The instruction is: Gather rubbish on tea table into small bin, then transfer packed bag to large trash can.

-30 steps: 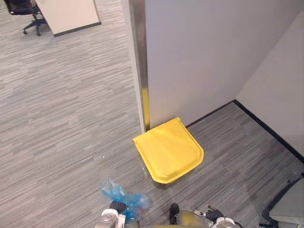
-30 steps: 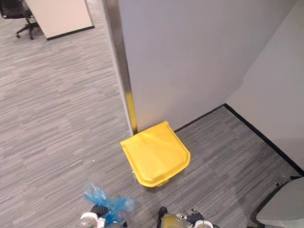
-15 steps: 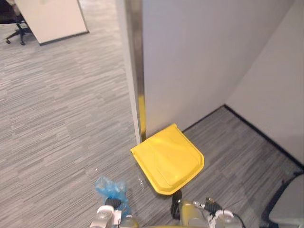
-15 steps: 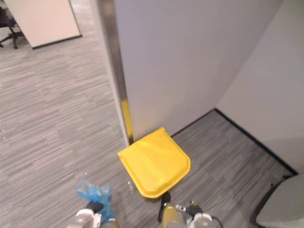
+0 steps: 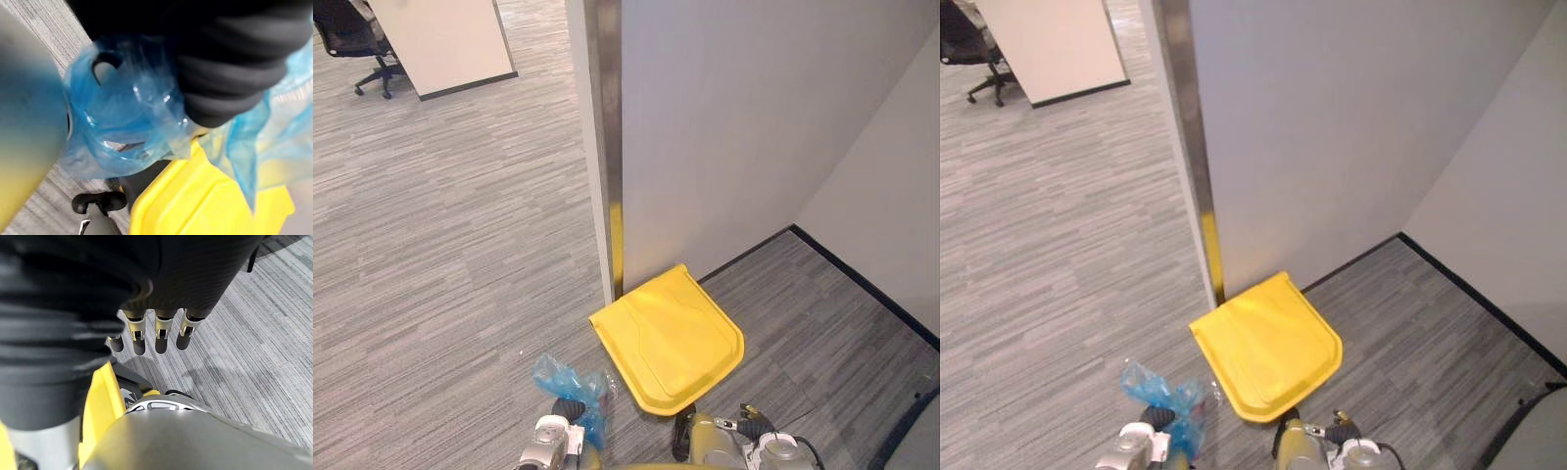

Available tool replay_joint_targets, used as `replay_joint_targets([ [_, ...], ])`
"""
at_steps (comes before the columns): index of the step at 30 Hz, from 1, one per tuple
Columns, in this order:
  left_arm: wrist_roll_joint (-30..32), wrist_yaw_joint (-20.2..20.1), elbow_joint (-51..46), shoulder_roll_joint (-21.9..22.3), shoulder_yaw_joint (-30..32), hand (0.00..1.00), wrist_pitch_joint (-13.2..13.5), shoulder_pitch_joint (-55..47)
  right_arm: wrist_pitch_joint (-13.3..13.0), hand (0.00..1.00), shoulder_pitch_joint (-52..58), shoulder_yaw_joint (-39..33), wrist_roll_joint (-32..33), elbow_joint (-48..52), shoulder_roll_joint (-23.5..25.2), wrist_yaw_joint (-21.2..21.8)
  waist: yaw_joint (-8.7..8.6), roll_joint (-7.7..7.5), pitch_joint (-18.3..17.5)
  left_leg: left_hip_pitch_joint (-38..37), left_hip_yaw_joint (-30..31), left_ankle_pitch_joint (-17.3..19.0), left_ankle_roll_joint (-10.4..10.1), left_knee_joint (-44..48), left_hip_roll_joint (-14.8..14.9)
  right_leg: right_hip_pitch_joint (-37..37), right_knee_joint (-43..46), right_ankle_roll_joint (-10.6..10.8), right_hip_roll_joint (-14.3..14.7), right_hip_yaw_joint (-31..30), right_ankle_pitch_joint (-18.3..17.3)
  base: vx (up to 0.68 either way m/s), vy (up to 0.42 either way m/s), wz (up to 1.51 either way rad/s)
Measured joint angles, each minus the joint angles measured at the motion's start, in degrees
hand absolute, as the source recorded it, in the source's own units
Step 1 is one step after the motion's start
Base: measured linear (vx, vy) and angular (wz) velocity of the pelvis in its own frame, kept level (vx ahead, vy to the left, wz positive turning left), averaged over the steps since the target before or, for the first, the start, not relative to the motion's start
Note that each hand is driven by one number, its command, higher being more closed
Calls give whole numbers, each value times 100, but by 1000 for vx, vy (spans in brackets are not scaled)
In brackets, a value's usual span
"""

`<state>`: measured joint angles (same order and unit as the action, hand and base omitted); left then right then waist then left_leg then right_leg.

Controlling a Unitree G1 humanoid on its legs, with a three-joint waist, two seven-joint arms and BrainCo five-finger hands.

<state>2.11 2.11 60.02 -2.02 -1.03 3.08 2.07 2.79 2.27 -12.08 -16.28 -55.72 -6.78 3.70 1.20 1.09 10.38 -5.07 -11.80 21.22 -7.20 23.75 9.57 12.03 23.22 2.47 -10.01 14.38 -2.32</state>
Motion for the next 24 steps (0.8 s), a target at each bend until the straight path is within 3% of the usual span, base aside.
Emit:
replay_joint_targets([
  [4,-3,0,1,-25,-15,100,0,-42,-7,0,53,3,25,-32,18,0,-30,-74,-68,-84,94,-144,-24,-171,-45,4,293,-1,-109,35,-179,25,-73,22],
  [7,-8,4,30,-135,-41,100,-9,-79,-22,0,119,4,70,-162,45,-6,-24,-232,-309,-51,39,-631,60,-578,-32,3,92,162,-12,-313,-56,-65,-117,36],
  [8,-12,3,16,-189,-116,100,-13,-79,-46,0,132,-16,136,-118,137,-6,-148,-257,-278,12,107,-734,4,-695,24,100,1079,108,-57,-651,-567,-63,-190,107],
  [9,-20,15,-1,-309,-250,100,-12,-39,-46,0,186,11,155,-208,208,-9,-186,-460,-319,5,227,-829,-122,-792,-71,77,1881,189,-178,-816,-925,-61,-207,112],
  [10,-23,11,-8,-392,-281,100,-12,-26,-39,0,213,68,156,-305,222,-6,-181,-602,-357,25,308,-881,-145,-748,-170,110,1876,261,-173,-906,-958,-108,-163,72],
  [11,-89,-1,91,-357,-283,100,-81,-55,-45,0,221,152,158,-399,164,6,-82,-520,-427,236,392,-1033,83,-789,-105,-150,1064,396,170,-1045,-883,-154,-132,25],
  [12,-118,-4,109,-316,-280,100,-93,-62,-46,0,170,130,165,-401,129,8,-35,-254,-524,398,424,-988,195,-824,-59,-322,704,463,345,-1209,-906,-231,-102,22],
  [13,-149,1,30,-302,-237,100,-69,-33,-5,0,-51,106,173,-482,24,14,-9,-326,-447,646,474,-1176,-102,-841,-34,-170,1607,383,310,-1691,-1333,-191,-70,20],
  [14,-166,18,5,-348,-230,100,-69,33,-1,0,-98,130,174,-528,48,23,-49,-432,-393,647,493,-1224,-123,-796,-140,-166,1872,400,232,-1749,-1486,-202,-177,10],
  [15,-233,27,-2,-446,-253,100,-93,43,2,0,-161,213,180,-672,84,27,-39,-547,-374,893,471,-1255,-148,-553,-193,-220,1570,389,189,-1864,-1866,-234,-265,-24],
  [16,-251,25,4,-458,-267,100,-98,28,-7,0,-272,330,215,-602,-22,21,11,-284,-351,1252,465,-1246,-185,-345,35,-242,877,199,459,-1780,-1883,-285,-258,-43],
  [17,-261,24,7,-409,-272,100,-101,32,-9,0,-317,342,243,-578,-61,19,14,-160,-306,1330,489,-1266,-218,-339,176,-224,730,136,598,-1751,-1706,-323,-173,-56],
  [18,-356,19,1,-334,-276,100,-94,35,4,0,-463,365,283,-536,-115,-6,29,80,-185,1353,632,-1303,-225,-528,311,-290,370,46,867,-1805,-1391,-304,-113,-53],
  [19,-430,23,6,-331,-288,100,-91,-18,3,0,-443,390,287,-567,-198,-13,15,136,-95,1190,708,-1492,-212,-825,326,-288,286,-26,960,-1832,-1228,-250,-88,-47],
  [21,-461,40,13,-336,-349,100,-81,-74,13,0,-385,394,286,-543,-211,-34,-62,149,-75,1206,704,-1651,-190,-1014,443,-273,282,-113,1066,-1748,-1163,-268,-145,1],
  [23,-457,44,28,-407,-472,100,-70,-90,65,0,-278,355,292,-490,-164,-39,-79,62,-102,1121,687,-1555,-228,-1440,488,-236,111,-283,1062,-1635,-1016,-234,-113,24],
  [24,-453,25,16,-478,-484,100,-62,-36,72,0,-225,285,293,-411,-21,-44,-109,-123,-24,1215,576,-1458,28,-995,381,-219,-93,-426,921,-1593,-884,-197,-45,27],
])
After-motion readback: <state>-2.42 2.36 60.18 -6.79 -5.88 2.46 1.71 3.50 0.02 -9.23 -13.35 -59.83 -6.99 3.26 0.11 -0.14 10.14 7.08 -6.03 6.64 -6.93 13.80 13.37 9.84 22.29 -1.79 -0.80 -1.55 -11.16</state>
